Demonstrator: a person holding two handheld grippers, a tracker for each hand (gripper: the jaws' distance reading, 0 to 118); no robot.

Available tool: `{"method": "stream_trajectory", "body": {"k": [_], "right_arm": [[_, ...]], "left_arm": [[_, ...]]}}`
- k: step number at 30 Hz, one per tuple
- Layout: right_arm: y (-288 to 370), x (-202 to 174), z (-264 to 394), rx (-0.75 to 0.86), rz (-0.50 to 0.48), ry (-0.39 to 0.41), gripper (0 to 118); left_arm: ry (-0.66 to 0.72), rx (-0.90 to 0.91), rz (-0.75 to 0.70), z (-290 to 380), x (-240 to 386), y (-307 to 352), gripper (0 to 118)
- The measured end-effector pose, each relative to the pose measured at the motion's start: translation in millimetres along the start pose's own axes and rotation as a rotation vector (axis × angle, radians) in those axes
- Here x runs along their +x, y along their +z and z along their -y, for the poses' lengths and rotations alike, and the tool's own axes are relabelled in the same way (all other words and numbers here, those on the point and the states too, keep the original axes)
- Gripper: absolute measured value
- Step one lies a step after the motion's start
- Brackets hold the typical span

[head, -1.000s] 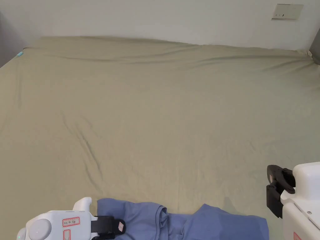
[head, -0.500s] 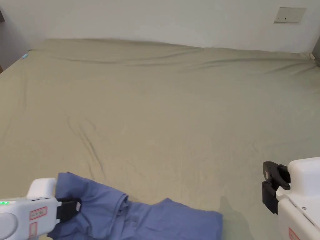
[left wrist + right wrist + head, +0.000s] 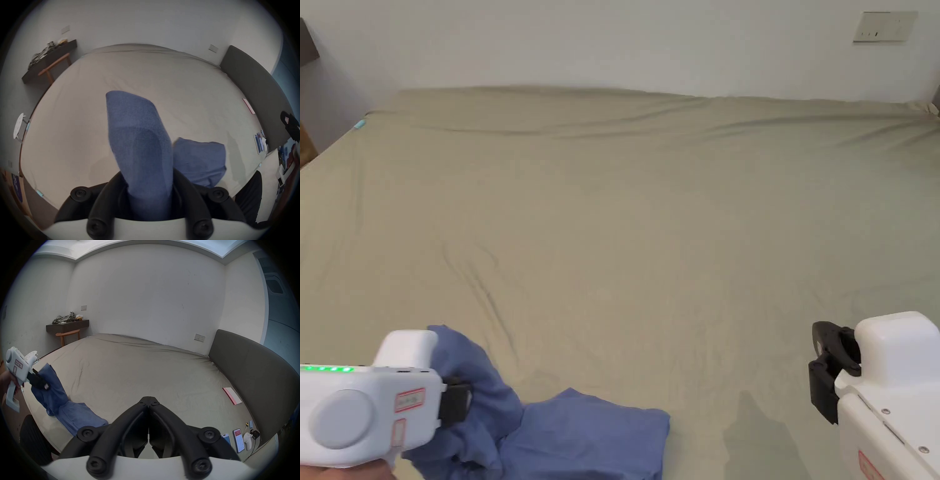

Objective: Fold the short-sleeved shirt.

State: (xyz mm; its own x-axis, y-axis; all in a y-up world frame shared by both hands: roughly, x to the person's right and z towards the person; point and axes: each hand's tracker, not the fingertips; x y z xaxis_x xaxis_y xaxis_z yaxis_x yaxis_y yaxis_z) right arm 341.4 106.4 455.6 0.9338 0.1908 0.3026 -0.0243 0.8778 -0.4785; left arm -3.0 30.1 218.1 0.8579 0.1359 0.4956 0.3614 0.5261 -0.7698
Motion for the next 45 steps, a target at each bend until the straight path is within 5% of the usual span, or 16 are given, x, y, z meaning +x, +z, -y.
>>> {"method": "stream_trajectory", "body": {"k": [7, 11, 19, 20, 21, 24, 28, 30, 31, 32, 33, 34, 37, 45], "right_arm": [[1.1, 14.3, 6.4, -0.008, 0.023, -0.028, 2], [1.2, 20.9, 10.7, -0.018, 0.033, -0.042, 2], [-1.2, 26.5, 15.3, -0.034, 0.041, -0.051, 2], [-1.9, 26.6, 15.6, -0.035, 0.040, -0.052, 2], [-2.6, 26.6, 15.9, -0.037, 0.038, -0.054, 2], [-2.7, 25.8, 14.8, -0.036, 0.035, -0.051, 2], [0.5, 25.2, 10.8, -0.028, 0.035, -0.042, 2], [2.7, 24.8, 9.0, -0.023, 0.036, -0.040, 2], [3.7, 24.6, 8.5, -0.020, 0.037, -0.039, 2], [4.9, 24.2, 8.2, -0.018, 0.037, -0.039, 2], [5.7, 23.5, 7.8, -0.016, 0.037, -0.037, 2], [6.8, 23.0, 7.8, -0.015, 0.037, -0.036, 2], [10.2, 22.1, 8.9, -0.014, 0.037, -0.033, 2], [14.3, 28.4, 14.9, -0.027, 0.051, -0.034, 2]], "left_arm": [[-0.036, -0.105, 0.178, 7.6, 77.5, -58.9, 14], [-0.140, -0.179, 0.107, 23.9, 114.1, -95.4, 14], [-0.019, -0.168, 0.100, 25.7, 134.3, -108.7, 15], [0.021, -0.157, 0.136, 23.9, 134.4, -107.4, 21], [0.068, -0.157, 0.202, 23.6, 132.5, -105.3, 39], [0.235, -0.175, 0.518, 22.0, 122.0, -95.9, 116], [0.299, -0.077, 0.572, 17.4, 108.2, -70.5, 118], [0.252, -0.004, 0.508, 14.5, 100.5, -60.9, 109], [0.219, 0.026, 0.457, 13.7, 97.3, -57.1, 95], [0.192, 0.054, 0.403, 12.1, 97.4, -54.1, 69], [0.162, 0.078, 0.353, 12.9, 97.5, -53.1, 29], [0.128, 0.092, 0.304, 14.4, 98.4, -54.5, 13], [0.013, 0.134, 0.198, 25.4, 108.4, -66.0, 0], [-0.296, 0.097, 0.042, 60.0, 174.6, -116.6, 0]]}}
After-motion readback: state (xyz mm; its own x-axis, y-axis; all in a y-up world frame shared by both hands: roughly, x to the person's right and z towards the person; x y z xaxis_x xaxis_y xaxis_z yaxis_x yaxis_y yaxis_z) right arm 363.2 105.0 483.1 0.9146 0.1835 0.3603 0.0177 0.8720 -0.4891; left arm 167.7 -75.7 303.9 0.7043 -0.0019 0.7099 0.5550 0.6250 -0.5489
